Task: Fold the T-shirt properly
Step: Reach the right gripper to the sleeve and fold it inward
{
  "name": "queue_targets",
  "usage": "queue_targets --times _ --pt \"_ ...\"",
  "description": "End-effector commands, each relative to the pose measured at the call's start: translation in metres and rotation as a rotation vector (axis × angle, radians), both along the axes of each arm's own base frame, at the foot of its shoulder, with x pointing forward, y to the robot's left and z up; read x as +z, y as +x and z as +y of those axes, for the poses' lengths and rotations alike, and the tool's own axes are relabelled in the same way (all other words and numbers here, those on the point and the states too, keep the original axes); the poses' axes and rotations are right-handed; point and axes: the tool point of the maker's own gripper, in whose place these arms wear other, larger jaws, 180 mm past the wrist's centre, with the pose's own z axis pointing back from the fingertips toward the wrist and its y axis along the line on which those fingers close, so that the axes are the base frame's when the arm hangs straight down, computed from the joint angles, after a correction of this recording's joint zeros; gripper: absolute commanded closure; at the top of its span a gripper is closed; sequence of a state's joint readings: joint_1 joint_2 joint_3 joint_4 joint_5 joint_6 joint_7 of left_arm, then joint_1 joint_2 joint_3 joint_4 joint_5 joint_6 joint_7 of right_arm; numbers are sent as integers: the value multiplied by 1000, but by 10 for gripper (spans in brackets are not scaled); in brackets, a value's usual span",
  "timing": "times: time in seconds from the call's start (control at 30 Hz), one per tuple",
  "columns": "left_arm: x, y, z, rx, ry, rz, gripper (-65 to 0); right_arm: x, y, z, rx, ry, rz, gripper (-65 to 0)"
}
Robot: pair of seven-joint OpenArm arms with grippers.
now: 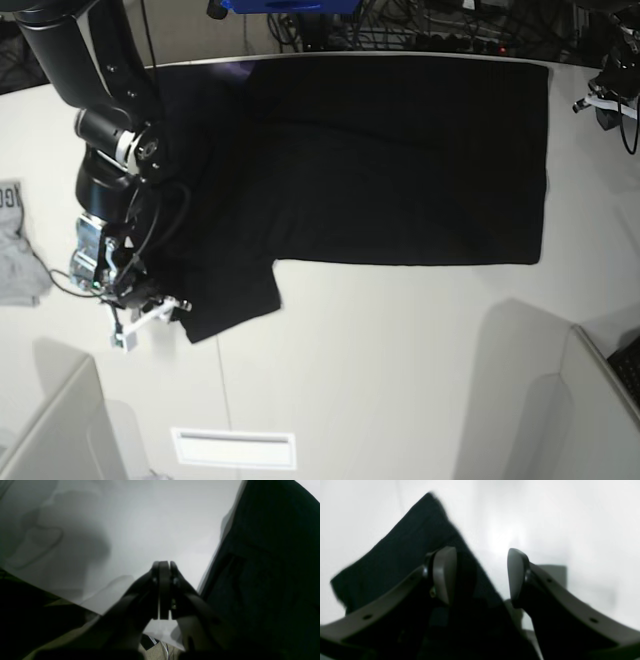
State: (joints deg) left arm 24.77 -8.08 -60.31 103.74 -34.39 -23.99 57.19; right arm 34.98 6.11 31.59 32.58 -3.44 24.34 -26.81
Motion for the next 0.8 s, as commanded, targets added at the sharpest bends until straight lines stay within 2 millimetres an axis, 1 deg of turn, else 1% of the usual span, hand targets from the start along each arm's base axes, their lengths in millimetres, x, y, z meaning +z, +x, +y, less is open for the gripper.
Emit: queue_targets --times 0.0,0.1,0.17,0.27,0.3,0.47,0.5,0.53,0.57,0.6,0.63,0.67,0.77 --pt "11 6 6 -10 31 -30 0 -4 -6 2 28 -6 40 -309" --pt "11 6 6 -9 29 -31 0 -7 -9 3 32 -4 45 -258" --pt "13 12 6 -9 30 -48 0 -11 -14 3 32 -4 55 -225" --pt "14 15 5 -10 28 -53 0 -13 -15 25 97 24 47 -216" --pt "14 15 5 -10 28 -53 0 -15 -18 28 110 30 49 -216" --pt "16 20 5 -9 27 -68 0 -16 -19 29 111 32 49 -213" --pt "16 21 5 -9 27 -69 0 -16 -19 29 111 32 47 -192" --pt "16 21 5 -9 26 -70 0 -16 -19 27 109 29 47 -155" --pt "15 22 5 -11 24 -71 0 -16 -19 26 108 28 47 -87" --pt "13 27 1 -24 14 -74 0 -16 -19 25 107 27 47 -6" --pt "11 35 -4 -44 6 -76 0 -15 -19 24 106 25 46 0" --pt "11 42 -4 -68 12 -66 0 -15 -18 24 106 25 44 0" --pt "-1 68 -11 -141 19 -25 0 -15 -18 24 105 25 45 0"
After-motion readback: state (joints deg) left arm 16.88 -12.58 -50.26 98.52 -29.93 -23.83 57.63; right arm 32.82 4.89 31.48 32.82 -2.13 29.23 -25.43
